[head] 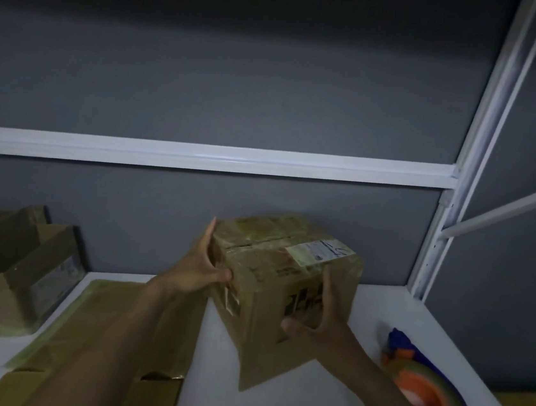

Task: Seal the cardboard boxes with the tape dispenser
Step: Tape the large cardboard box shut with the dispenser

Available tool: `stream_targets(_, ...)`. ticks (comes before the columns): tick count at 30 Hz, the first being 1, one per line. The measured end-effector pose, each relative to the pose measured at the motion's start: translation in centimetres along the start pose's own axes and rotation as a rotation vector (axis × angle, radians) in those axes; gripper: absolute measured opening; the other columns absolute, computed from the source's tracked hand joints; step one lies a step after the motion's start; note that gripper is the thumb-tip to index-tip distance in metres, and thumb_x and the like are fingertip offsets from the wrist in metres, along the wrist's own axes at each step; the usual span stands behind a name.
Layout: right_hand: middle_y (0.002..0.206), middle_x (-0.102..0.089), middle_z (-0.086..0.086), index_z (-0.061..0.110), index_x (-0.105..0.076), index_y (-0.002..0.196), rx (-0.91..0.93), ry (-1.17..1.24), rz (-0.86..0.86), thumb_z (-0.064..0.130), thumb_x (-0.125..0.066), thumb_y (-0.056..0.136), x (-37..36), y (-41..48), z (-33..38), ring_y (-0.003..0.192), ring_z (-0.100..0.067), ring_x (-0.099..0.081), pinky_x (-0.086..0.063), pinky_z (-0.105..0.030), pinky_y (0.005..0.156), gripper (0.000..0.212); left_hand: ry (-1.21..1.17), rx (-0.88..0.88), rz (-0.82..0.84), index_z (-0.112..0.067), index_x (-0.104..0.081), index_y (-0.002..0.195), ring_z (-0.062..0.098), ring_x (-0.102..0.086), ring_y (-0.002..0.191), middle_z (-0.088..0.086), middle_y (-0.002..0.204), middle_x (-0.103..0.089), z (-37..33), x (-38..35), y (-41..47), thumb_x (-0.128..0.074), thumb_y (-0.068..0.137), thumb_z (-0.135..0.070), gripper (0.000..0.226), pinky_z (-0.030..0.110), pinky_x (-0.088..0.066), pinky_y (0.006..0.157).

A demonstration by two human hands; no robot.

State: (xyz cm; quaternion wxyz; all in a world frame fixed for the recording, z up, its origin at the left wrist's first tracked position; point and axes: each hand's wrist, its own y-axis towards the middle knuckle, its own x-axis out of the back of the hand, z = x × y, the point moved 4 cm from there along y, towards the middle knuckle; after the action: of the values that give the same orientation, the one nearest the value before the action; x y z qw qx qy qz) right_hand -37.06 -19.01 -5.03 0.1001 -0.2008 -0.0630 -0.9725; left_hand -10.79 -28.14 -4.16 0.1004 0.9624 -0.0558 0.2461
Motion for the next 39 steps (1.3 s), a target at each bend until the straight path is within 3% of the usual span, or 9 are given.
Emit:
stream_targets(4, 0.143, 0.009, 0.025, 0.035, 0.018, 0.148, 0.016, 0.022, -0.036, 0.057, -0.077, 0.049, -0.4, 0.2, 0.2, 0.128, 0.009, -0.001, -0.021, -0.019, 0.104, 0.139, 0.037, -0.003, -0.132, -0.055, -0.039, 0.130, 0.017, -0.041, 0.130, 0.002, 0.143, -0.037, -0.2, 0.2, -0.6, -0.085, 0.037, -0.071, 0.104, 0.040, -0.038, 0.111)
stream_targets(7, 0.155, 0.008, 0.019, 0.043, 0.013, 0.147, 0.049, 0.014, -0.086, 0.073, -0.079, 0.037, 0.2, 0.8, -0.3, 0.143, -0.010, -0.012, -0.032, -0.039, 0.113, 0.146, -0.008, 0.012, -0.323, -0.050, -0.047, 0.116, 0.012, -0.045, 0.112, 0.002, 0.132, -0.036, -2.5, -1.7, -3.0, -0.092, 0.045, -0.038, 0.085, 0.026, -0.040, 0.100)
stream_targets(12, 0.145, -0.040, 0.010, 0.044, -0.032, 0.138, 0.185, 0.075, -0.169, 0.034, -0.076, 0.075, 3.4, 0.7, 0.4, 0.123, -0.002, -0.046, -0.045, -0.020, 0.099, 0.078, -0.035, -0.081, -0.626, -0.040, -0.056, 0.115, 0.008, -0.034, 0.105, 0.000, 0.121, -0.029, -4.5, -4.3, -6.8, -0.088, 0.063, -0.020, 0.064, 0.018, -0.034, 0.098)
stream_targets(16, 0.143, -0.048, 0.001, 0.045, -0.053, 0.119, 0.234, -0.061, -0.271, 0.019, -0.073, 0.082, 6.2, 1.8, -0.9, 0.119, -0.005, -0.052, -0.044, -0.026, 0.104, 0.049, 0.057, -0.192, -0.610, -0.036, -0.059, 0.111, -0.001, -0.030, 0.107, -0.002, 0.130, -0.023, -4.4, -6.8, -7.2, -0.083, 0.073, -0.016, 0.049, 0.015, -0.033, 0.098)
stream_targets(20, 0.147, -0.043, -0.004, 0.023, -0.057, 0.130, 0.273, -0.289, -0.313, 0.020, -0.070, 0.085, 7.2, 3.5, -2.3, 0.107, -0.005, -0.050, -0.039, -0.017, 0.100, 0.047, 0.227, -0.278, -0.474, -0.021, -0.055, 0.127, 0.014, -0.033, 0.129, 0.003, 0.151, -0.020, -3.9, -8.4, -6.1, -0.075, 0.082, -0.008, 0.051, 0.027, -0.036, 0.105)
stream_targets(26, 0.149, -0.038, -0.006, 0.022, -0.049, 0.138, 0.298, -0.470, -0.272, 0.028, -0.066, 0.088, 7.8, 3.6, -1.9, 0.131, -0.022, -0.042, -0.031, -0.023, 0.102, 0.053, 0.483, -0.180, -0.429, -0.022, -0.044, 0.138, 0.027, -0.035, 0.133, 0.006, 0.151, -0.026, -4.9, -7.9, -6.0, -0.073, 0.081, -0.011, 0.065, 0.042, -0.039, 0.108)
stream_targets(31, 0.154, -0.030, 0.000, 0.026, -0.020, 0.151, 0.158, -0.766, -0.170, 0.042, -0.054, 0.094, 10.0, 0.3, -3.4, 0.138, -0.020, -0.033, -0.032, -0.032, 0.107, 0.069, 0.896, -0.201, -0.473, -0.007, -0.053, 0.130, 0.042, -0.041, 0.124, 0.020, 0.133, -0.048, -7.3, -8.8, -6.5, -0.083, 0.070, -0.020, 0.068, 0.052, -0.043, 0.101)
stream_targets(35, 0.146, -0.042, -0.001, 0.025, -0.028, 0.149, -0.192, -0.993, -0.141, 0.044, -0.049, 0.095, 14.4, -4.8, -8.1, 0.131, -0.019, -0.042, -0.037, -0.030, 0.101, 0.061, 0.970, -0.320, -0.497, -0.004, -0.060, 0.122, 0.044, -0.050, 0.113, 0.023, 0.121, -0.056, -9.3, -11.5, -6.6, -0.076, 0.070, -0.012, 0.055, 0.054, -0.045, 0.094)
stream_targets(39, 0.123, -0.059, -0.004, 0.018, -0.049, 0.127, -0.455, -0.845, -0.069, 0.036, -0.048, 0.095, 16.0, -7.4, -13.6, 0.108, -0.022, -0.058, -0.046, -0.031, 0.087, 0.036, 0.947, -0.368, -0.478, -0.006, -0.064, 0.110, 0.041, -0.050, 0.111, 0.022, 0.118, -0.057, -10.8, -14.8, -7.0, -0.069, 0.073, -0.012, 0.038, 0.052, -0.044, 0.093)
